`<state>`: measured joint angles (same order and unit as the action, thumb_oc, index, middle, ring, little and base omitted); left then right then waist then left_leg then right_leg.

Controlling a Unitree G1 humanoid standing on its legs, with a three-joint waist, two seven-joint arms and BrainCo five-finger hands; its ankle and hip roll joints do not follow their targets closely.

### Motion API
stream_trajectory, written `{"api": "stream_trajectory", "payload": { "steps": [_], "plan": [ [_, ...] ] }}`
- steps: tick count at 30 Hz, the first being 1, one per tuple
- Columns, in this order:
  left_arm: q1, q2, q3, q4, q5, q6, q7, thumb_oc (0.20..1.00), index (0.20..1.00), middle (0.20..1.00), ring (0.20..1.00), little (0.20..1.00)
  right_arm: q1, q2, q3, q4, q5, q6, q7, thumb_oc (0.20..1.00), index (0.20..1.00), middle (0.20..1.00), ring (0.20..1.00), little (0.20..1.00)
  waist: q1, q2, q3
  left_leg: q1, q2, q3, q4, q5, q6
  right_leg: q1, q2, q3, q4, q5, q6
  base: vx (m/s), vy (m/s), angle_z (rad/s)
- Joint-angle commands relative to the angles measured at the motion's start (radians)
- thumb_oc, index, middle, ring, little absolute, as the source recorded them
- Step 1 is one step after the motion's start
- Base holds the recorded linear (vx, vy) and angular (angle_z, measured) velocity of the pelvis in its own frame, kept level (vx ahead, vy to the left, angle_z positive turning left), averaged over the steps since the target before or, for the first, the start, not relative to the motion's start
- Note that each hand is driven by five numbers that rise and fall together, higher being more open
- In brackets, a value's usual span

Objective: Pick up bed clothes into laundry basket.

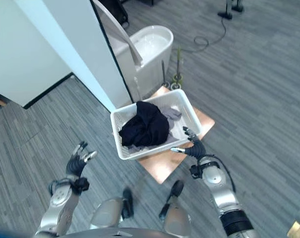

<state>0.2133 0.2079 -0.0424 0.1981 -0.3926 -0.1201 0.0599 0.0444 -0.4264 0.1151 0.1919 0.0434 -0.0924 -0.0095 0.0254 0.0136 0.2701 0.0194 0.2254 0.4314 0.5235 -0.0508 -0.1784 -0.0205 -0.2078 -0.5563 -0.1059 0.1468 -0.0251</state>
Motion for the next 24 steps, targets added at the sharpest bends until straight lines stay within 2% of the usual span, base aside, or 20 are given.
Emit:
{"api": "stream_trajectory", "payload": {
  "steps": [1,2,3,4,5,6,7,9,10,11,12,13,14,15,16,17,20,22,24],
  "plan": [
    [-0.045,0.041,-0.020,-0.082,-0.023,-0.051,-0.029,1.000,1.000,1.000,1.000,1.000,0.032,-0.011,-0.025,0.027,0.005,-0.026,0.008,1.000,1.000,1.000,1.000,1.000,-0.041,0.041,-0.102,0.176,0.027,0.013,-0.158,-0.036,-0.010,0.024,0.043,-0.087,0.022,-0.124,0.077,-0.24,0.112,1.15],
    [-0.053,0.047,-0.029,-0.087,-0.011,-0.050,-0.028,1.000,1.000,1.000,1.000,1.000,0.041,-0.005,-0.029,0.042,0.010,-0.028,0.007,1.000,1.000,1.000,1.000,1.000,-0.055,0.041,-0.112,0.217,0.029,0.034,-0.218,-0.040,-0.012,0.015,0.032,-0.125,0.026,-0.109,0.086,-0.18,0.114,1.31],
    [-0.052,0.047,-0.030,-0.088,-0.010,-0.050,-0.028,1.000,1.000,1.000,1.000,1.000,0.042,-0.004,-0.029,0.043,0.011,-0.030,0.007,1.000,1.000,1.000,1.000,1.000,-0.057,0.041,-0.113,0.221,0.026,0.032,-0.229,-0.037,-0.011,0.017,0.031,-0.129,0.025,-0.107,0.089,-0.20,0.204,1.16],
    [-0.052,0.051,-0.029,-0.113,0.007,-0.049,-0.021,1.000,1.000,1.000,1.000,1.000,0.039,0.001,-0.029,0.046,0.009,-0.026,0.005,1.000,1.000,1.000,1.000,1.000,-0.063,0.037,-0.124,0.223,0.001,0.033,-0.316,-0.065,0.012,0.001,0.009,-0.145,0.032,-0.074,0.101,-0.21,0.203,1.09],
    [-0.053,0.052,-0.027,-0.123,0.012,-0.050,-0.020,1.000,1.000,1.000,1.000,1.000,0.039,0.001,-0.031,0.042,0.007,-0.026,0.008,1.000,1.000,1.000,1.000,1.000,-0.063,0.029,-0.125,0.230,-0.003,0.044,-0.367,-0.080,0.020,-0.003,-0.012,-0.166,0.038,-0.055,0.109,-0.22,0.199,0.88],
    [-0.052,0.052,-0.027,-0.124,0.012,-0.050,-0.020,1.000,1.000,1.000,1.000,1.000,0.039,0.001,-0.031,0.042,0.007,-0.026,0.008,1.000,1.000,1.000,1.000,1.000,-0.064,0.028,-0.125,0.231,-0.005,0.044,-0.370,-0.078,0.021,-0.003,-0.013,-0.167,0.038,-0.054,0.110,-0.32,0.242,0.98],
    [-0.045,0.049,-0.022,-0.134,0.009,-0.047,-0.022,1.000,1.000,1.000,1.000,1.000,0.039,0.006,-0.029,0.025,0.006,-0.027,0.011,1.000,1.000,1.000,1.000,1.000,-0.053,0.019,-0.134,0.256,-0.023,0.039,-0.499,-0.086,0.039,-0.031,-0.048,-0.194,0.074,-0.037,0.124,-0.30,0.239,0.89],
    [-0.040,0.048,-0.015,-0.145,0.005,-0.044,-0.020,1.000,1.000,1.000,1.000,1.000,0.038,0.011,-0.025,0.017,0.001,-0.024,0.013,1.000,1.000,1.000,1.000,1.000,-0.050,0.014,-0.134,0.264,-0.034,0.033,-0.547,-0.074,0.047,-0.046,-0.064,-0.196,0.104,-0.030,0.133,-0.28,0.230,1.12],
    [-0.026,0.051,0.005,-0.162,0.001,-0.038,-0.014,1.000,1.000,1.000,1.000,1.000,0.031,0.026,-0.023,-0.010,-0.011,-0.018,0.016,1.000,1.000,1.000,1.000,1.000,-0.040,0.004,-0.114,0.269,-0.050,0.013,-0.604,-0.066,0.058,-0.099,-0.110,-0.187,0.199,-0.007,0.166,-0.29,0.232,0.82],
    [-0.021,0.054,0.015,-0.166,-0.004,-0.036,-0.009,1.000,1.000,1.000,1.000,1.000,0.027,0.036,-0.023,-0.027,-0.014,-0.016,0.013,1.000,1.000,1.000,1.000,1.000,-0.041,-0.004,-0.101,0.261,-0.061,-0.010,-0.611,-0.075,0.063,-0.125,-0.140,-0.153,0.243,0.026,0.200,-0.40,0.250,0.45],
    [-0.027,0.062,0.020,-0.166,-0.002,-0.038,-0.005,1.000,1.000,1.000,1.000,1.000,0.025,0.044,-0.025,-0.046,-0.020,-0.018,0.007,1.000,1.000,1.000,1.000,1.000,-0.046,-0.014,-0.088,0.239,-0.065,-0.047,-0.611,-0.074,0.068,-0.150,-0.139,-0.076,0.269,0.037,0.230,-0.35,0.077,1.08],
    [-0.034,0.082,0.002,-0.159,0.010,-0.040,0.005,1.000,1.000,1.000,1.000,1.000,0.025,0.063,-0.022,-0.079,-0.012,-0.019,-0.002,1.000,1.000,1.000,1.000,1.000,-0.069,-0.035,-0.073,0.201,-0.069,-0.118,-0.611,-0.068,0.077,-0.178,-0.081,0.157,0.288,0.019,0.252,-0.36,-0.013,1.34],
    [-0.035,0.091,0.001,-0.159,0.008,-0.042,0.006,1.000,1.000,1.000,1.000,1.000,0.030,0.069,-0.023,-0.097,-0.008,-0.019,-0.002,1.000,1.000,1.000,1.000,1.000,-0.068,-0.053,-0.070,0.174,-0.082,-0.136,-0.611,-0.040,0.086,-0.187,-0.052,0.248,0.295,0.009,0.232,-0.29,-0.029,1.73],
    [-0.028,0.102,0.004,-0.162,0.010,-0.037,0.011,1.000,1.000,1.000,1.000,1.000,0.040,0.071,-0.020,-0.132,-0.019,-0.022,-0.004,1.000,1.000,1.000,1.000,1.000,-0.065,-0.057,-0.072,0.136,-0.097,-0.215,-0.611,-0.020,0.106,-0.166,0.018,0.380,0.353,-0.053,0.216,-0.16,-0.015,1.04],
    [-0.028,0.102,0.005,-0.163,0.010,-0.037,0.011,1.000,1.000,1.000,1.000,1.000,0.040,0.071,-0.020,-0.132,-0.019,-0.022,-0.004,1.000,1.000,1.000,1.000,1.000,-0.066,-0.058,-0.074,0.132,-0.098,-0.216,-0.611,-0.016,0.106,-0.168,0.017,0.380,0.351,-0.050,0.215,-0.05,0.006,1.20],
    [-0.031,0.107,0.005,-0.161,0.015,-0.035,0.015,1.000,1.000,1.000,1.000,1.000,0.038,0.074,-0.019,-0.144,-0.018,-0.026,-0.008,1.000,1.000,1.000,1.000,1.000,-0.064,-0.057,-0.076,0.118,-0.101,-0.246,-0.611,-0.008,0.110,-0.145,0.042,0.418,0.377,-0.089,0.207,-0.01,-0.009,1.42],
    [-0.041,0.108,0.003,-0.141,0.019,-0.024,0.042,1.000,1.000,1.000,1.000,1.000,0.026,0.077,-0.018,-0.186,0.007,-0.025,-0.015,1.000,1.000,1.000,1.000,1.000,-0.066,-0.065,-0.091,0.070,-0.122,-0.348,-0.611,0.031,0.122,-0.102,0.148,0.563,0.441,-0.172,0.169,0.01,-0.029,1.31],
    [-0.038,0.101,0.017,-0.129,0.007,-0.018,0.056,1.000,1.000,1.000,1.000,1.000,0.003,0.079,-0.005,-0.208,0.026,-0.021,-0.010,1.000,1.000,1.000,1.000,1.000,-0.045,-0.081,-0.105,0.050,-0.141,-0.382,-0.611,0.040,0.119,-0.021,0.145,0.552,0.315,-0.207,0.127,0.02,-0.112,1.07],
    [-0.018,0.090,0.048,-0.128,-0.009,-0.018,0.072,1.000,1.000,1.000,1.000,1.000,-0.037,0.077,0.031,-0.219,0.048,-0.019,-0.001,1.000,1.000,1.000,1.000,1.000,-0.021,-0.088,-0.122,0.037,-0.143,-0.383,-0.611,0.044,0.110,0.054,0.128,0.525,0.166,-0.193,0.118,-0.01,-0.168,0.72]
  ]
}}
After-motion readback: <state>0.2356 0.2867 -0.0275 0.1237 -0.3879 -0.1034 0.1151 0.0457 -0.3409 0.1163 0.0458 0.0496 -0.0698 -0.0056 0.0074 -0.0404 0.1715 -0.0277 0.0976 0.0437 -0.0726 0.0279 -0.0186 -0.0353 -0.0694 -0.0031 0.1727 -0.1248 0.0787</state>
